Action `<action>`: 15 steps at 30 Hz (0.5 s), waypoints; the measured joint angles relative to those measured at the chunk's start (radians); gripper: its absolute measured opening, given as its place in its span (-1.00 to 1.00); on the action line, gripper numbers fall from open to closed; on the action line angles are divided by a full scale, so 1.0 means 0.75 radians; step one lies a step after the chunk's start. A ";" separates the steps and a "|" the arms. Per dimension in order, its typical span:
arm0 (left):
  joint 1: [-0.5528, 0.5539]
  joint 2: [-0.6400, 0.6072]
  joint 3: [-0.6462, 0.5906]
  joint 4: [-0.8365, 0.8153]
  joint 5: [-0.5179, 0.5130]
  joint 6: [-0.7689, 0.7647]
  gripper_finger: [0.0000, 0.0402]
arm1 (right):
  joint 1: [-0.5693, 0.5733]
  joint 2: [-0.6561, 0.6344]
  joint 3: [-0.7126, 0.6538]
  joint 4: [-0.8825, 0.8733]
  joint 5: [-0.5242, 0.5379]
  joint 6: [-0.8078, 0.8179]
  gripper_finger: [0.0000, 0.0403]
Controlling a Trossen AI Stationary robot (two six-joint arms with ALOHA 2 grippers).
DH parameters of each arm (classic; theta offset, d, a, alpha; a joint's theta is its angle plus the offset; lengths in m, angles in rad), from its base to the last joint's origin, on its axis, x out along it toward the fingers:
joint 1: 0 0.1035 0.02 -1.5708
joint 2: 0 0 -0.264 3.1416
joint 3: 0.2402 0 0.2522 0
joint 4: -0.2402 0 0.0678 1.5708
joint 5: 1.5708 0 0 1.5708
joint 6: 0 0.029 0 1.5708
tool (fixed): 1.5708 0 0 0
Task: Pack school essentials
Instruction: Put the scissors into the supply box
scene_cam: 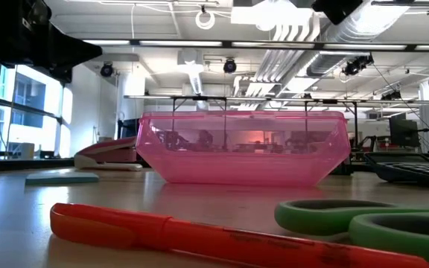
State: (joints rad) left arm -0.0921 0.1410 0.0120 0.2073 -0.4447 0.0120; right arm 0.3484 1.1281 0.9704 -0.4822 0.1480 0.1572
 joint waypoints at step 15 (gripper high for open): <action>0.000 0.000 0.000 -0.011 -0.132 -0.106 -0.98 | 0.135 0.305 0.219 -0.080 0.009 0.081 -0.35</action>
State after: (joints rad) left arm -0.0921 0.1410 0.0120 0.1989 -0.5439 -0.0674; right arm 0.4500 1.3571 1.1348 -0.5425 0.1551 0.2183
